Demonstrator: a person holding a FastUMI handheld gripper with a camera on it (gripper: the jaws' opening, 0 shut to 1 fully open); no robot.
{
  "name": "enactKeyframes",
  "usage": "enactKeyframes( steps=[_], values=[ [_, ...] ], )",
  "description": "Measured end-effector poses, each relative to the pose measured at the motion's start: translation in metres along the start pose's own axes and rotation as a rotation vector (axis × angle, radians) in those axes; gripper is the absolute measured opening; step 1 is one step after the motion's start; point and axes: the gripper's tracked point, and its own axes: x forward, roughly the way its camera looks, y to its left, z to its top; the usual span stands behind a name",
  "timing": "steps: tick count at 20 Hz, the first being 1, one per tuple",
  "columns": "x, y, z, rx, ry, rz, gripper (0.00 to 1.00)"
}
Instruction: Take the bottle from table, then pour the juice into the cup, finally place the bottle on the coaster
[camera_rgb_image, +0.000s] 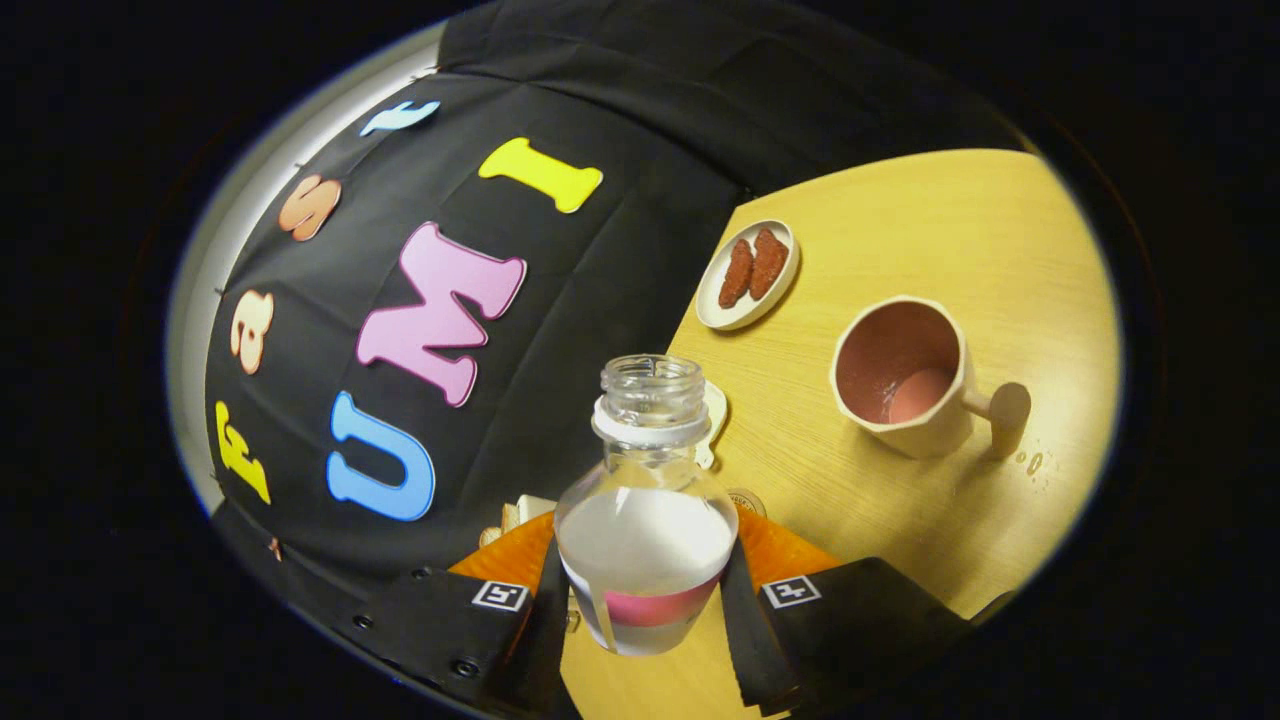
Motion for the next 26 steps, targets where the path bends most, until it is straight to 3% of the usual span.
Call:
enactKeyframes(
  steps=[10, 26],
  values=[
    [0.012, -0.013, 0.015, 0.336, 0.003, -0.02, 0.69],
    [0.028, -0.016, 0.03, 0.755, -0.006, -0.044, 0.69]
  ],
)
